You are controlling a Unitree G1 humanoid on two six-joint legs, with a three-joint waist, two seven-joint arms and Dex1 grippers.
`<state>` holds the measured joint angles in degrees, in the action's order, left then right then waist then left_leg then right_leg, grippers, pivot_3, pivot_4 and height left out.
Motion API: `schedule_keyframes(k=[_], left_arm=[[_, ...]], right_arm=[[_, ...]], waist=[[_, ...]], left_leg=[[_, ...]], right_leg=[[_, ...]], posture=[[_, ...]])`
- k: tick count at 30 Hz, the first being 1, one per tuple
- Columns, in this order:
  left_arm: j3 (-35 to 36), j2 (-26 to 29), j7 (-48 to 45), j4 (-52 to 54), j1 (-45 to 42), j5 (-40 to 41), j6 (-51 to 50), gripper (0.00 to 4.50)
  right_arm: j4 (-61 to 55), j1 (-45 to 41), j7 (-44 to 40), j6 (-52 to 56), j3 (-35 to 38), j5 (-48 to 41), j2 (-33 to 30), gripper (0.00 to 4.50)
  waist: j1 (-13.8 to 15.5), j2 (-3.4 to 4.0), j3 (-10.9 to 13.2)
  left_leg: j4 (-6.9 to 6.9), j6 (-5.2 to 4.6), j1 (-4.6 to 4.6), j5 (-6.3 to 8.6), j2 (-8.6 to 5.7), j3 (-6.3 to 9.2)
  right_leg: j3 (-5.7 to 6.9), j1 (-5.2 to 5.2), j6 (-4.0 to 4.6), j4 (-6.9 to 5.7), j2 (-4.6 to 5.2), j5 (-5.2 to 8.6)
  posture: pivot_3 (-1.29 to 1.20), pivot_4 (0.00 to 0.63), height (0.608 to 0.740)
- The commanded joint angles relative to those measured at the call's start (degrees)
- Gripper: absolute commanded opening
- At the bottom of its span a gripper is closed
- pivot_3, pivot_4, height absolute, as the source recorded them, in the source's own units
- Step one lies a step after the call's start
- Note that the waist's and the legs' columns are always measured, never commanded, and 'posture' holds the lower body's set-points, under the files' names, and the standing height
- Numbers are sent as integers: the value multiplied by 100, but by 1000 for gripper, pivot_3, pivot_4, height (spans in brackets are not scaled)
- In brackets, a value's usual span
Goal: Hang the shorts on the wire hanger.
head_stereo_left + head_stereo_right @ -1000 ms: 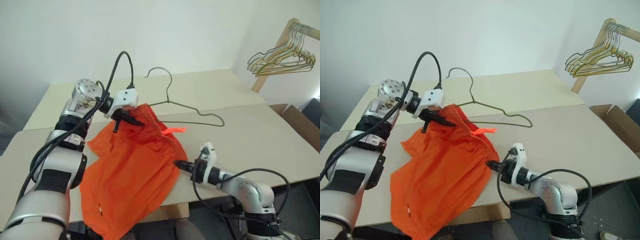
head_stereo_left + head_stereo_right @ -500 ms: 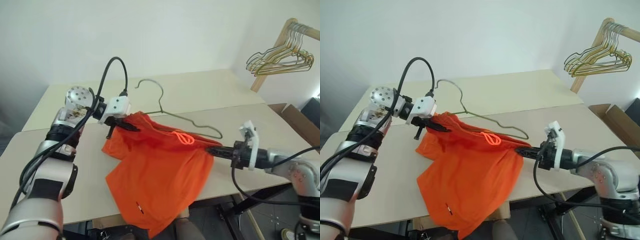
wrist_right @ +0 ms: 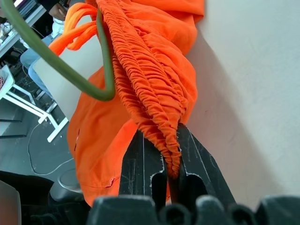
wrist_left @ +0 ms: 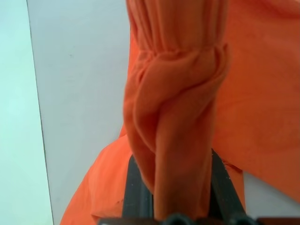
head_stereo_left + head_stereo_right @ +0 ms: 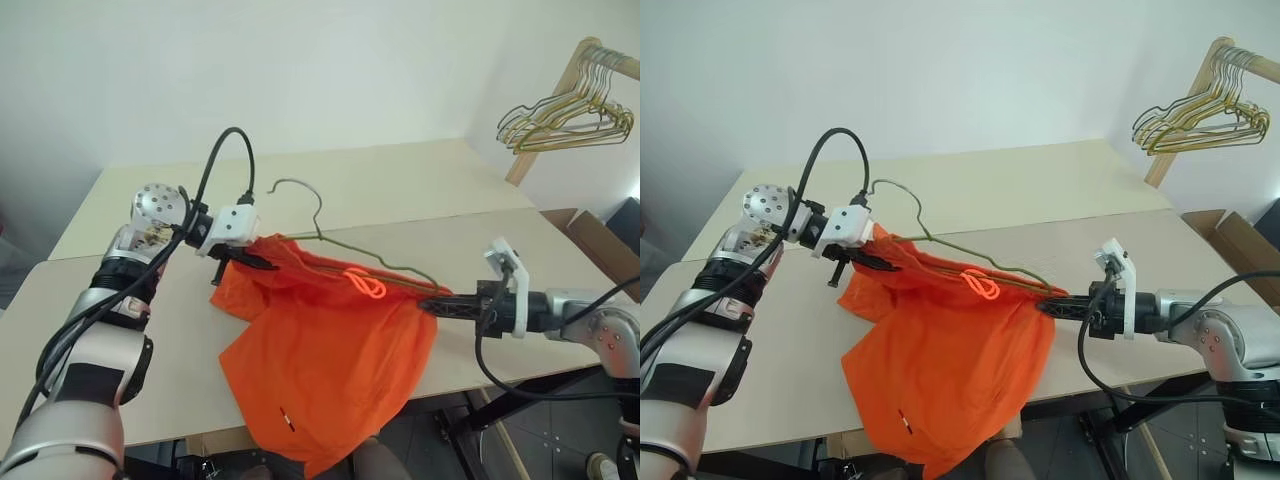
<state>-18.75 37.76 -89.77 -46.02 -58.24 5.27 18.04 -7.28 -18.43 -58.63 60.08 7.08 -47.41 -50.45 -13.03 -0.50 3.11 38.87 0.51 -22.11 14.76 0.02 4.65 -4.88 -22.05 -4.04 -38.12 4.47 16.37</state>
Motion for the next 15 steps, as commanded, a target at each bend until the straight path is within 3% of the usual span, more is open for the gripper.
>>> schedule_keyframes(k=[1, 12, 15], left_arm=[[232, 256, 279, -299, -173, -302, 13, 0], [120, 249, 467, -553, -167, -601, 308, 0], [334, 103, 419, -686, -275, -328, -166, 0]], right_arm=[[98, 26, -30, -60, 275, 141, -327, 31], [-9, 161, -135, -109, 374, 134, -534, 31], [-65, 233, -147, -151, 370, 127, -579, 31]], waist=[[1, 0, 0], [-14, 0, 0], [-12, 0, 0]], left_leg=[[0, 0, 0, 0, 0, 0], [0, 0, 0, 0, 0, -1], [0, 0, -1, 0, 0, -1]], right_leg=[[0, 0, 0, 0, 0, 0], [0, 0, 0, 0, 0, 0], [0, 0, 0, 1, 0, 0]], posture=[[-186, 0, 740], [-199, 0, 740], [-201, 0, 740]])
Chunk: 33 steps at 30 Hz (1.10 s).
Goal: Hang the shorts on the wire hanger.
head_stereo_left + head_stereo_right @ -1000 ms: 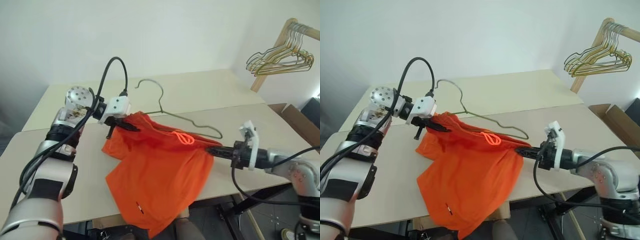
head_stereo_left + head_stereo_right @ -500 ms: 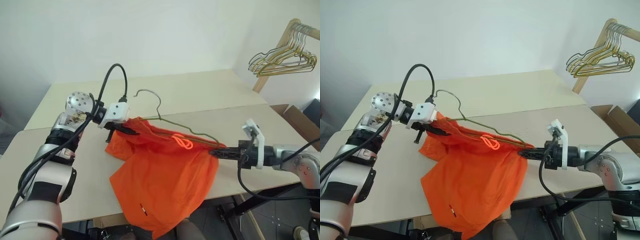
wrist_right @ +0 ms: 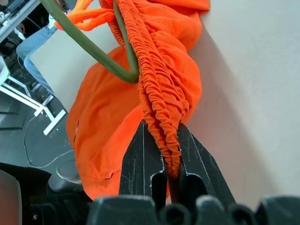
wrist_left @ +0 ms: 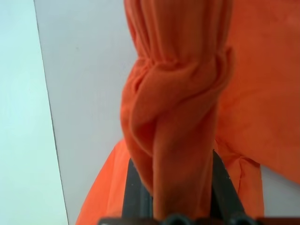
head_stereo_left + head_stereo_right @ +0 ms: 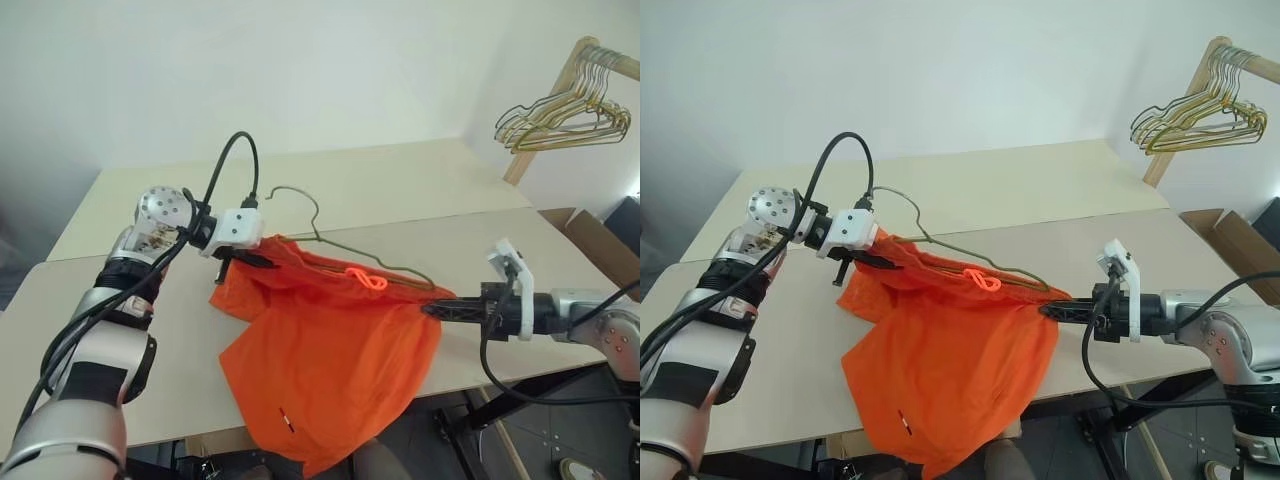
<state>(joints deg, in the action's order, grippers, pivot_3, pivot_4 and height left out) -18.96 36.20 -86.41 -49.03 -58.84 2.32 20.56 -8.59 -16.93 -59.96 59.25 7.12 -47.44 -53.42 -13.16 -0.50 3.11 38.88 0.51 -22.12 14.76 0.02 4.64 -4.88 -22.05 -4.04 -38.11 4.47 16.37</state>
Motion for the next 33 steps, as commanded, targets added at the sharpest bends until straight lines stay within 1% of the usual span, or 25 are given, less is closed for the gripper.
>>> schedule_keyframes(k=[1, 8, 13, 16, 21, 27, 29, 31, 33], left_arm=[[354, 258, 46, -400, -227, -31, -391, 0], [260, 325, -48, -424, -59, -158, 12, 0], [431, 226, -97, -524, -105, 74, -147, 0], [536, 158, -291, -542, -153, 281, -307, 0], [566, 137, -311, -503, -153, 242, -322, 0], [140, 406, -595, -493, 71, -257, 430, 0], [-25, 478, -358, -553, 114, -615, 728, 0], [-188, 521, 96, -685, 95, -1010, 947, 0], [-298, 491, 619, -827, 18, -1317, 880, 0]], right_arm=[[61, 85, -8, -69, 370, 116, -283, 31], [37, 106, -21, -118, 350, 129, -302, 31], [-14, 185, -23, -194, 324, 157, -293, 31], [-76, 199, 24, -217, 301, 123, -232, 31], [-96, 249, 44, -233, 330, 106, -226, 31], [3, 201, 13, -198, 457, 88, -330, 31], [45, 195, -17, -217, 475, 119, -388, 31], [26, 194, -34, -213, 484, 106, -437, 31], [3, 204, -73, -239, 469, 107, -484, 31]], waist=[[-2, 0, 0], [-16, 0, 0], [-14, 0, 0], [-15, 0, 0], [-15, 0, 0], [-26, 0, 0], [-27, 0, 0], [-23, -1, -1], [-16, -3, -2]], left_leg=[[0, 0, -1, 0, -1, 0], [0, 0, 1, 0, 1, 0], [0, 0, -1, 0, 0, 0], [1, 0, -1, 0, 0, 0], [0, 0, 0, 0, 0, 0], [0, 0, 1, 0, 1, 0], [-1, 0, 3, 0, 2, 0], [0, 0, 3, 0, 1, -2], [1, 0, 1, 0, 1, 0]], right_leg=[[0, 0, 0, 0, 0, 0], [0, 0, 0, 0, 0, 0], [0, 0, 0, 0, 0, 0], [0, 0, 0, 0, 1, 0], [0, 0, 0, 0, 0, 0], [0, 0, 0, 0, 0, 0], [0, 0, 0, -1, -1, 0], [-1, 0, 0, -1, 0, 0], [-1, 1, 0, 1, -1, 0]], posture=[[-201, 0, 740], [-202, 0, 740], [-202, 0, 740], [-202, 0, 740], [-207, 0, 740], [-213, 0, 740], [-214, 0, 740], [-214, 0, 740], [-217, 0, 740]])
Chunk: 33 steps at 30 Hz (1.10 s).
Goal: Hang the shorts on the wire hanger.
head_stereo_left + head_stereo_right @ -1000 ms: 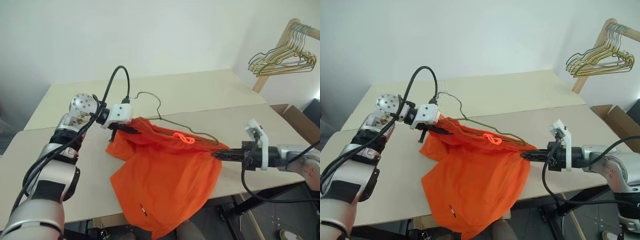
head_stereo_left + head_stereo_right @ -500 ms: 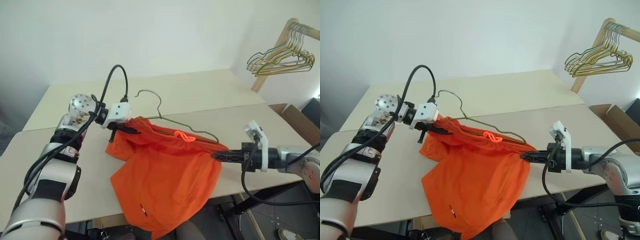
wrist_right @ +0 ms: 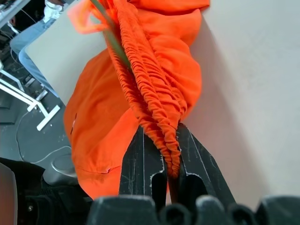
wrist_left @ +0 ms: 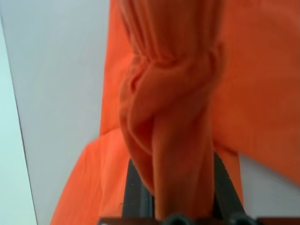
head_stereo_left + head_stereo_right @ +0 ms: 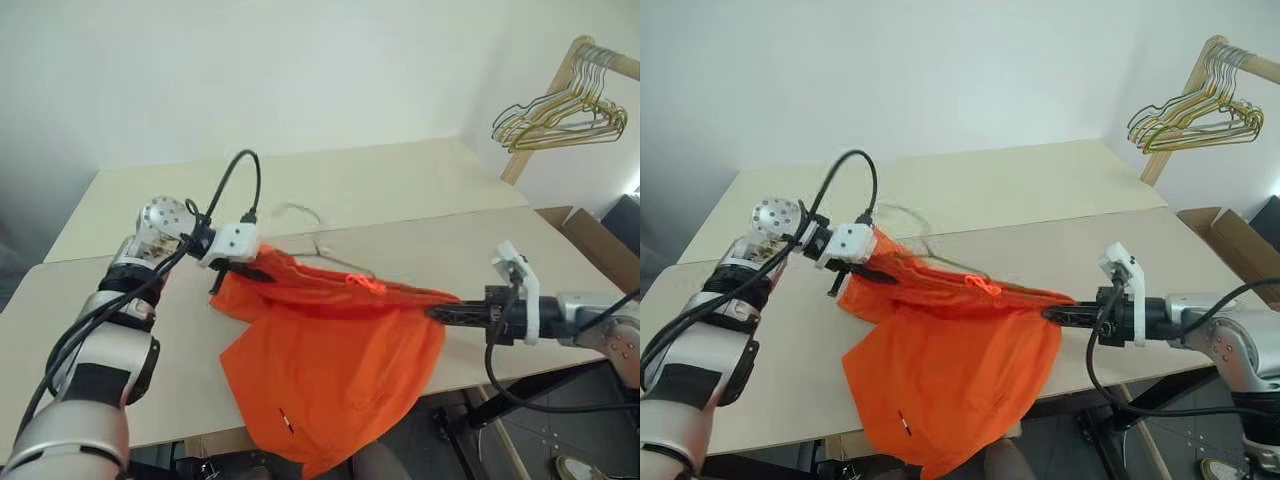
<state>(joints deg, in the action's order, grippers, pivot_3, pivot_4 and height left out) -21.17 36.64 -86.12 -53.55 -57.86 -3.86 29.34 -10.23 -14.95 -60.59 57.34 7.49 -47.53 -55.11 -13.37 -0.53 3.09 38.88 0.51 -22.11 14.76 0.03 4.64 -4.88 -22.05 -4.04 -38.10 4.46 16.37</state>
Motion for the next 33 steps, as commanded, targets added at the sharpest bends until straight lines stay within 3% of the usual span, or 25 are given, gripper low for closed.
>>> schedule_keyframes(k=[1, 10, 24, 28, 33], left_arm=[[-118, 423, 803, -434, -124, -810, -71, 0], [-208, 115, 971, -456, -108, -771, -57, 0], [278, -515, 763, -408, -281, -412, -529, 0], [447, -601, 602, -329, -341, -258, -775, 0], [516, -697, 486, -238, -460, -188, -859, 0]], right_arm=[[166, 10, -28, -63, 425, 127, -326, 31], [-1, -370, 229, -440, 404, 308, -122, 31], [-616, -266, 202, -523, 487, 422, -299, 4448], [-1149, -423, 410, -461, 441, 469, -502, 4478], [-1728, -1396, 969, 148, -666, 913, -718, 4478]], waist=[[13, 0, 0], [-15, 0, -1], [-12, 1, -2], [-52, 3, -3], [-175, 5, -4]], left_leg=[[0, 0, 0, 0, -1, -1], [0, 0, -2, 0, -3, -1], [1, 0, -11, 0, -6, 0], [1, 0, -9, 0, -5, -1], [0, 0, -8, 0, -2, 1]], right_leg=[[0, 0, 0, 0, 1, 0], [0, -2, 0, -1, 3, 0], [3, -6, -1, 2, 5, 0], [3, -6, -1, -1, 5, 0], [3, -6, -1, -1, 3, 0]], posture=[[-217, 0, 740], [-225, 0, 740], [-249, 0, 740], [-254, 0, 740], [-254, 0, 740]])
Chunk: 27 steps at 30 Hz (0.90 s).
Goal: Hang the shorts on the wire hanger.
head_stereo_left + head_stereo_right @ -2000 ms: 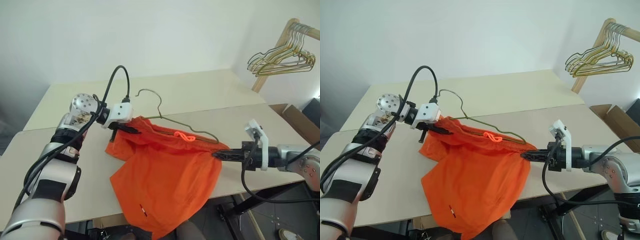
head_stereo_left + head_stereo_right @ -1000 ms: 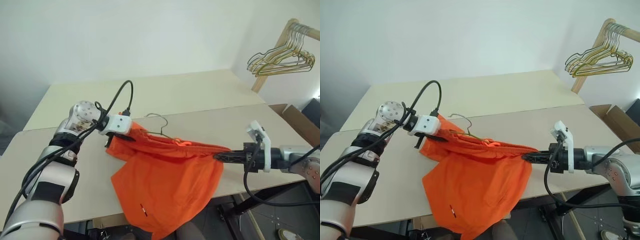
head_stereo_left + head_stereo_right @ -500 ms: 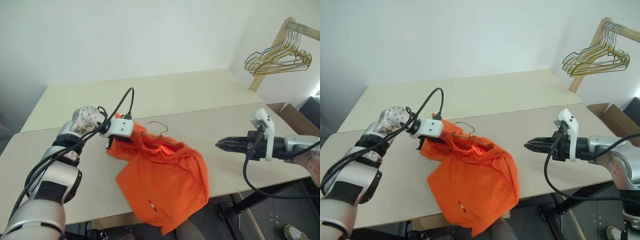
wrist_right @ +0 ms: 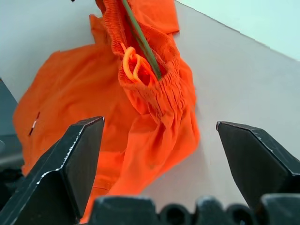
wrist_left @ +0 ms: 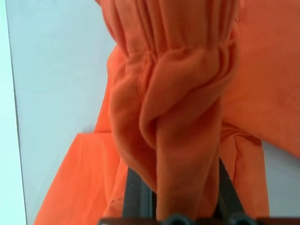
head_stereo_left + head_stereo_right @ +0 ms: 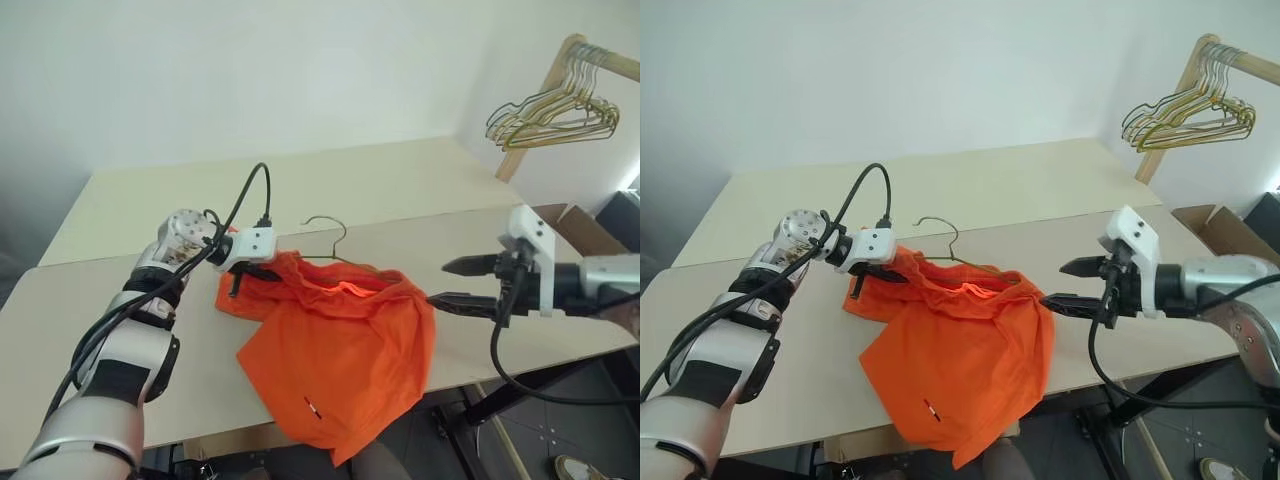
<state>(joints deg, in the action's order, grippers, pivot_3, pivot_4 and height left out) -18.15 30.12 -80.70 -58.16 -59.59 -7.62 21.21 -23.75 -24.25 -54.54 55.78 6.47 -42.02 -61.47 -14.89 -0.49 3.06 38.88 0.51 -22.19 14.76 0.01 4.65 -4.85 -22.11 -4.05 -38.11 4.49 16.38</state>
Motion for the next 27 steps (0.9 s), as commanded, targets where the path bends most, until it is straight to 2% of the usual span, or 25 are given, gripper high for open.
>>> schedule_keyframes(k=[1, 7, 11, 22, 27], left_arm=[[222, -57, -71, 238, -293, 195, -61, 0], [213, -64, -235, 410, -227, 215, -28, 0], [222, -34, -272, 482, -210, 216, -14, 0], [183, 20, -307, 644, -103, 168, -16, 0], [144, -16, -301, 580, -137, 126, 18, 0]], right_arm=[[-398, -653, 383, 312, -890, 577, -107, 4478], [15, -1354, 169, 56, -2372, 1653, -42, 4478], [353, -1614, -10, -35, -2651, 1929, 147, 4478], [244, -1791, -383, -16, -1933, 1744, 206, 4478], [347, -2279, -334, 278, -1417, 1288, 688, 4478]], waist=[[-29, -2, -2], [-49, -3, -3], [-36, -3, -3], [-21, -3, -3], [-56, -2, -3]], left_leg=[[0, 0, 1, 0, 0, 1], [-1, 0, -8, 0, 0, 1], [0, 0, -6, 0, -3, 1], [0, 0, -6, 0, -4, 11], [-1, 0, -2, 0, -3, 12]], right_leg=[[0, 0, 0, 0, 0, 0], [2, -10, -1, 2, 3, 0], [1, -9, 0, 1, 6, 0], [2, -10, 0, -2, 7, 0], [0, -11, 0, -5, 7, 0]], posture=[[-254, 0, 740], [-249, 0, 740], [-236, 0, 740], [-228, 0, 740], [-238, 0, 740]])
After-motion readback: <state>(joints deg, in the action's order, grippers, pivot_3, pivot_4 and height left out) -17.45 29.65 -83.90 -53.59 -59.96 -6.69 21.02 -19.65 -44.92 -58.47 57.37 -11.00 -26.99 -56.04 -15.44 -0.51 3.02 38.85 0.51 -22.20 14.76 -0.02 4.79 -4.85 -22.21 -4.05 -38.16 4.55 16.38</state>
